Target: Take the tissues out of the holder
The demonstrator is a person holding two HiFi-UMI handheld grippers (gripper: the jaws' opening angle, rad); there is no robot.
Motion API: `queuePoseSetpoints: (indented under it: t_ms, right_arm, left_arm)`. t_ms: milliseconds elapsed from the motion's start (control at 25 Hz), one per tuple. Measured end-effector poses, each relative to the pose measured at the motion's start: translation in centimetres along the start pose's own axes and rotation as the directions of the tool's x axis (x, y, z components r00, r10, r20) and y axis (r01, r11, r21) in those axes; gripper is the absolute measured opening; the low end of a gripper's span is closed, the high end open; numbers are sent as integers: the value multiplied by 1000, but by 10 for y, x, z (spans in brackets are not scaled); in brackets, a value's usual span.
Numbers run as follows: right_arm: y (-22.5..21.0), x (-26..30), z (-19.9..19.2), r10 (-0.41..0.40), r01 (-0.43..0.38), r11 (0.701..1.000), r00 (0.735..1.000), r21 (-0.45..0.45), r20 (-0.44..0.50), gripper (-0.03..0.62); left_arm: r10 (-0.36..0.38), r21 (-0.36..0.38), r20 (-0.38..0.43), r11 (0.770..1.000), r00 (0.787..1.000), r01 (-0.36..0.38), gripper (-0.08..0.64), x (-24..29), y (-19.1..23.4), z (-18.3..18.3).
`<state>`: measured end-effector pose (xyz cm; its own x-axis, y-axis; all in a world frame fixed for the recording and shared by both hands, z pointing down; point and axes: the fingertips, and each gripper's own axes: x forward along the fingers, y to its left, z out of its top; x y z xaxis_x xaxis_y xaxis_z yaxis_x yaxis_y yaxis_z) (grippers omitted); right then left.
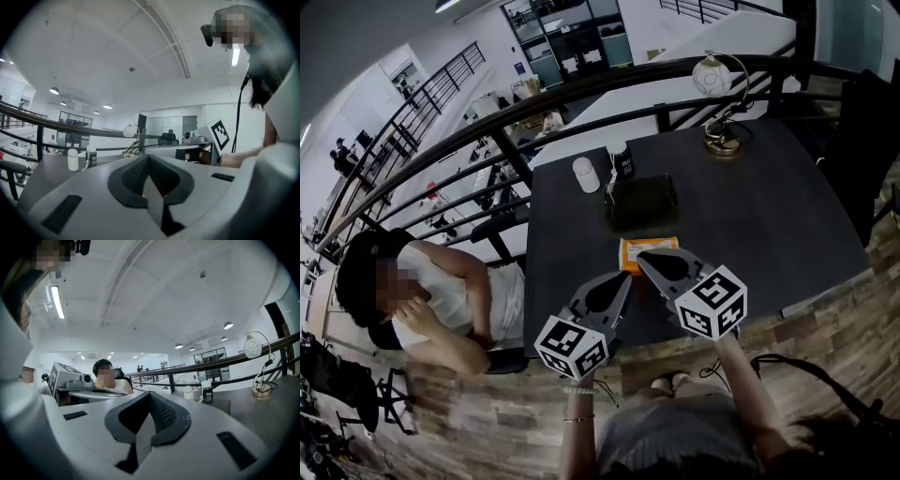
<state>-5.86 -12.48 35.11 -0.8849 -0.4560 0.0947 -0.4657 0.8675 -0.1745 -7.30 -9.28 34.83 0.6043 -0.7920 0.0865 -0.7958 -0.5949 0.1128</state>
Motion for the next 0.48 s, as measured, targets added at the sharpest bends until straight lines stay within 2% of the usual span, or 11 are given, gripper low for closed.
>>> queuePoseSetpoints:
  t_ms: [480]
  right_arm:
    - [18, -20, 7, 6, -4, 999, 999, -43, 48, 14]
  left_arm:
    - [-20, 20, 14, 1000, 1000, 20, 8, -6, -20, 6]
